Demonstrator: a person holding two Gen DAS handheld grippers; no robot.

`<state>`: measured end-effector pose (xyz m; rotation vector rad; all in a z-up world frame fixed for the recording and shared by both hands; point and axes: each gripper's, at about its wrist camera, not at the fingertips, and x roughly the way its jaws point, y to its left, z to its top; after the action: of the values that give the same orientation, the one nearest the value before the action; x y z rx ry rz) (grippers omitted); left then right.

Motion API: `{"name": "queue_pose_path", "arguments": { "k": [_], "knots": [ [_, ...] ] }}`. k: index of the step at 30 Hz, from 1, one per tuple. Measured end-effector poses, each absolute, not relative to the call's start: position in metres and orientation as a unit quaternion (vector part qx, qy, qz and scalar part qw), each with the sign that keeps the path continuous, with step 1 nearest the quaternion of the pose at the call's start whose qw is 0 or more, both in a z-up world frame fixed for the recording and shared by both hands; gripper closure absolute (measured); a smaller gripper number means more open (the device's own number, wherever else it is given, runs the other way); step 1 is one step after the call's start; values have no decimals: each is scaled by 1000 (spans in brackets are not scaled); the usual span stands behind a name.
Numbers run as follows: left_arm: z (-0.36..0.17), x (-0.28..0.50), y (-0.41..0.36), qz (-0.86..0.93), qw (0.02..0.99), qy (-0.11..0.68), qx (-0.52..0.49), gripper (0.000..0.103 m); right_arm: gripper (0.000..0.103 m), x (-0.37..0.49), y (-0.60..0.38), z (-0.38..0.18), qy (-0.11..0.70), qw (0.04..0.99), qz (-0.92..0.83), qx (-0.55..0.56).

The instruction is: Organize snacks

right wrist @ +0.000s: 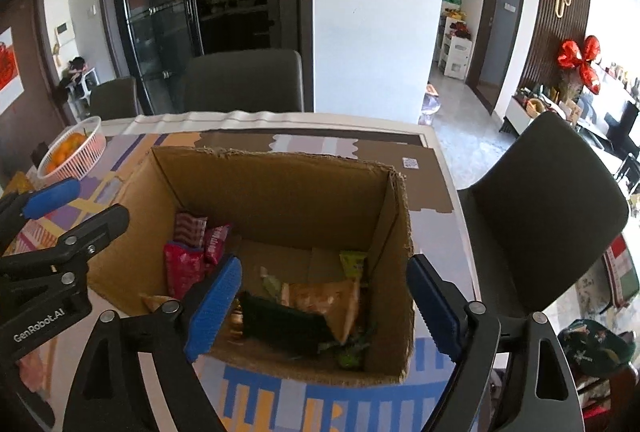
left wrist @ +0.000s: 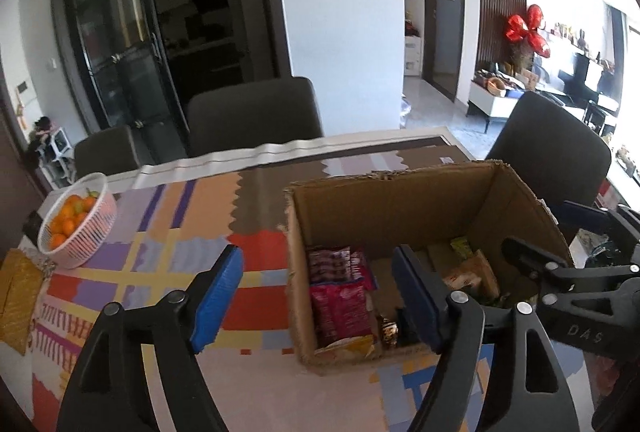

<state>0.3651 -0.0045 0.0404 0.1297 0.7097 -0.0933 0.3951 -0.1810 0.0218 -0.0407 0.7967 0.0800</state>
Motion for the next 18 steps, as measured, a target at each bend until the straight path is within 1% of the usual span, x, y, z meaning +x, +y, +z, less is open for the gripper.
{"name": "queue_pose_path", "arguments": {
  "k": [4, 6, 8, 10, 12, 18],
  "knots": [
    [50, 343, -1, -37, 941, 330, 65, 22, 17, 372, -181, 33, 361, 932, 28, -16],
    [56, 328, 0, -39, 945, 318, 65, 21, 12, 357, -182, 40, 344, 939, 21, -13],
    [61, 315, 0, -40, 948, 309, 64, 19, 12, 342, -183, 48, 328, 944, 20, -7],
    [65, 300, 0, -37, 951, 300, 64, 17, 10, 325, -183, 54, 312, 950, 18, -6],
    [69, 285, 0, -42, 953, 293, 61, 14, 7, 308, -183, 59, 299, 954, 14, -5],
    [73, 238, 2, -39, 959, 274, 60, 8, 5, 254, -188, 67, 269, 963, 4, 2]
  ]
}}
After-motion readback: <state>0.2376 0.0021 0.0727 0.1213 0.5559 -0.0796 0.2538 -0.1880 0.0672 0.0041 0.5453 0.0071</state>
